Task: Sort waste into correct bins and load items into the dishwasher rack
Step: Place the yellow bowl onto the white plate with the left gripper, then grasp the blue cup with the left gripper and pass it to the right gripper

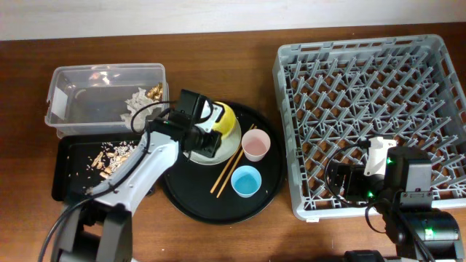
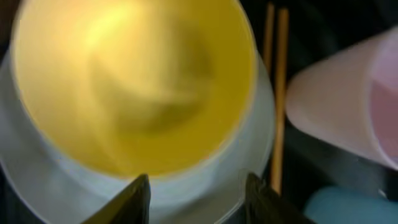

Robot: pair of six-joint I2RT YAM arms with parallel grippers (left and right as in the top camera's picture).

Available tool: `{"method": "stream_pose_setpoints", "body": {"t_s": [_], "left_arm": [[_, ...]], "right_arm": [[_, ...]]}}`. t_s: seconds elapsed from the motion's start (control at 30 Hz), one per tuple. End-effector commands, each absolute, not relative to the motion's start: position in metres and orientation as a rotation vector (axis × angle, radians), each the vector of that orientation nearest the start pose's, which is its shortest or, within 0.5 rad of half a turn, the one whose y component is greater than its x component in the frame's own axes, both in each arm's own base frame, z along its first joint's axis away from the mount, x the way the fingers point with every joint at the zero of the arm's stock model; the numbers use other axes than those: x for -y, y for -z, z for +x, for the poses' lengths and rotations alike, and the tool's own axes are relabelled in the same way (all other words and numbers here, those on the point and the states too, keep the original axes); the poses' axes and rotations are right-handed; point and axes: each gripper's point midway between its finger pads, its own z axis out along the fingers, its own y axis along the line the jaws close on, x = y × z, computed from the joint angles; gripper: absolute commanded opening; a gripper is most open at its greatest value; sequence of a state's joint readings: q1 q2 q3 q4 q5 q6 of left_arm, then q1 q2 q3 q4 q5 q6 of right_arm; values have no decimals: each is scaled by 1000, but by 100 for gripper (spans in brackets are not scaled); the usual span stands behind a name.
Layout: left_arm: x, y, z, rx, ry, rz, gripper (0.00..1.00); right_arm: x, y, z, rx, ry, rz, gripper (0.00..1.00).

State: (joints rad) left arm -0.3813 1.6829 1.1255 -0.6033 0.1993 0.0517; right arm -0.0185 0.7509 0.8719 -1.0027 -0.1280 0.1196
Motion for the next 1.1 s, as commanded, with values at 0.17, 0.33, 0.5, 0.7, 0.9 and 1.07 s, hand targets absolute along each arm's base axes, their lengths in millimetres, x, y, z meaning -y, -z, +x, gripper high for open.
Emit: {"method": "stream_pose_setpoints", "body": {"t_s": [0.17,0.33,0.5,0.7,0.9,1.07], "left_arm": [[218,-120,276,-2704,779,787,52],[231,-77,259,-2840,576,868,51],[233,-44,249,-2942,473,894,25],[226,-69,250,-2898,449,875,0],[193,-181,304,-2583,707,373,0],[245,-229,326,-2331,1471,364,0]], "right_arm": [[-19,-202,220,-2430,-202,107,99],[-19,-201,220,-2434,-202,108,99],[-19,-201,220,-2434,-202,108,99],[-17,-201,220,-2432,-189,113,99],[-30,-219,256,-2322,-304,110,99],[-118,-215,268,-2316,-1002,-200,99]]}}
